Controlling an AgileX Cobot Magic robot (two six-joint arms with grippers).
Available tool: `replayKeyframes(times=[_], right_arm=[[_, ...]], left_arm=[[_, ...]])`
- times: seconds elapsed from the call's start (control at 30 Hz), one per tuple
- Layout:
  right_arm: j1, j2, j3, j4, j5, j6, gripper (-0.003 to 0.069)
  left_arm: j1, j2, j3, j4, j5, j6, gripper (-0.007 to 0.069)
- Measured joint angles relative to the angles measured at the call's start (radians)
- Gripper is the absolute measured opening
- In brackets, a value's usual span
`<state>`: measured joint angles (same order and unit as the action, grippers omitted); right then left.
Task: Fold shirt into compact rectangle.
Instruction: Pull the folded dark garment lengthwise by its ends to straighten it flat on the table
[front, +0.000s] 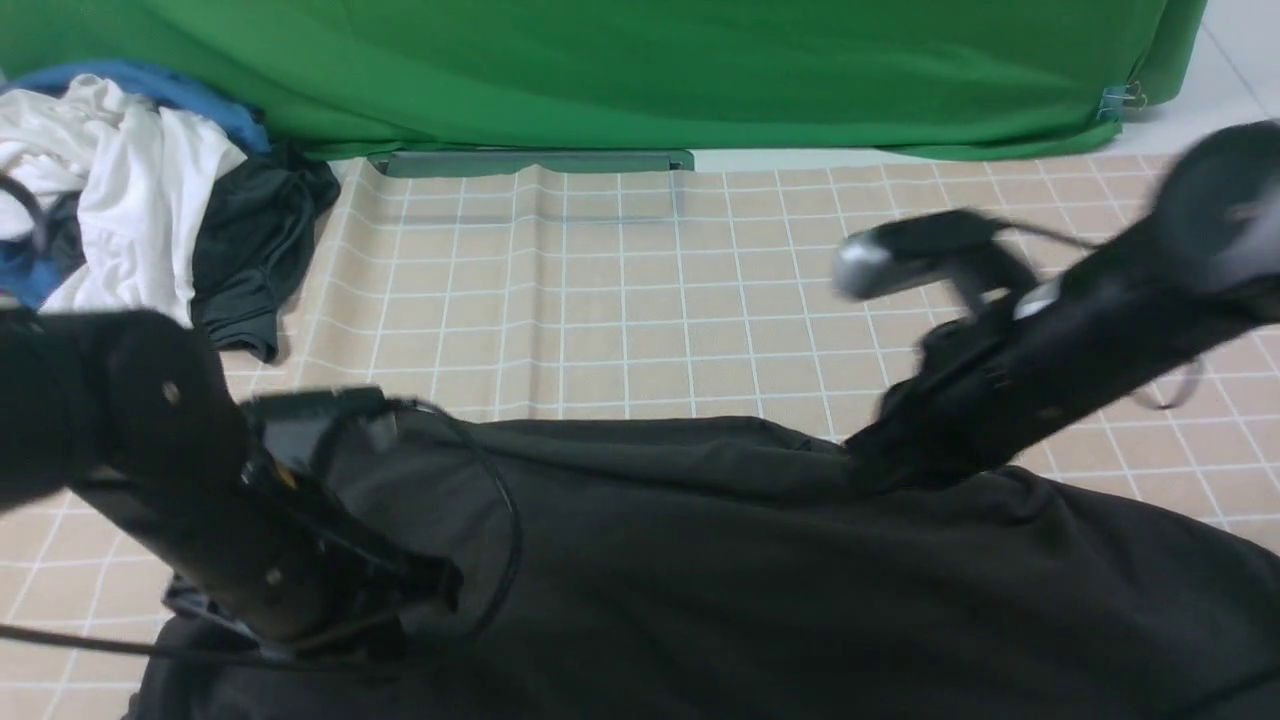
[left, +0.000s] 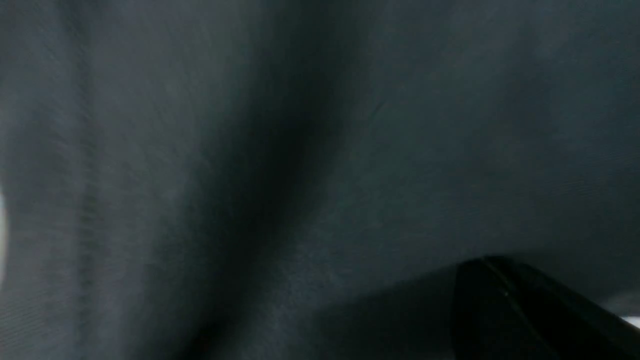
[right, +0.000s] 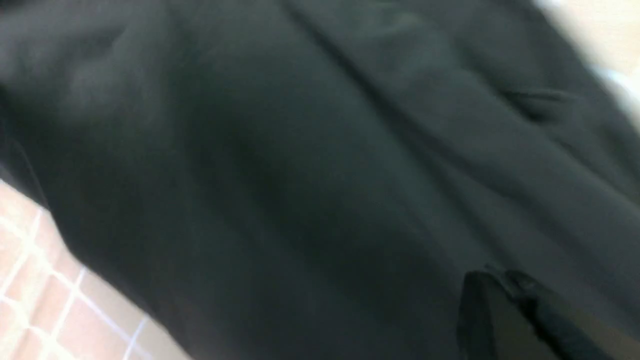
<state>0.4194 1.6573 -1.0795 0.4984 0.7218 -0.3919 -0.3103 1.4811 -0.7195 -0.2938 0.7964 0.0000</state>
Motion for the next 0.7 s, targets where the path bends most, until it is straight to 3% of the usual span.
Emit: replayKeyframes(times=[0.17,0.47,0.7], right_arm=[[0.054,0.166,-0.083,0.0,-0.066,-0.004,0.0038],[0.056,0.317,-0.167,-0.004,-0.12,-0.004,0.0038],[0.03,0.328,-0.173,-0.19,-0.333,0.142,0.0038]], left_arm=[[0.0,0.041,0.04,0.01,-0.038,0.0,0.0016],[-0.004,0.038,0.048,0.027,-0.05,-0.029,0.0017],[-0.007,0.038,0.048,0.03,-0.053,-0.032,0.0018]])
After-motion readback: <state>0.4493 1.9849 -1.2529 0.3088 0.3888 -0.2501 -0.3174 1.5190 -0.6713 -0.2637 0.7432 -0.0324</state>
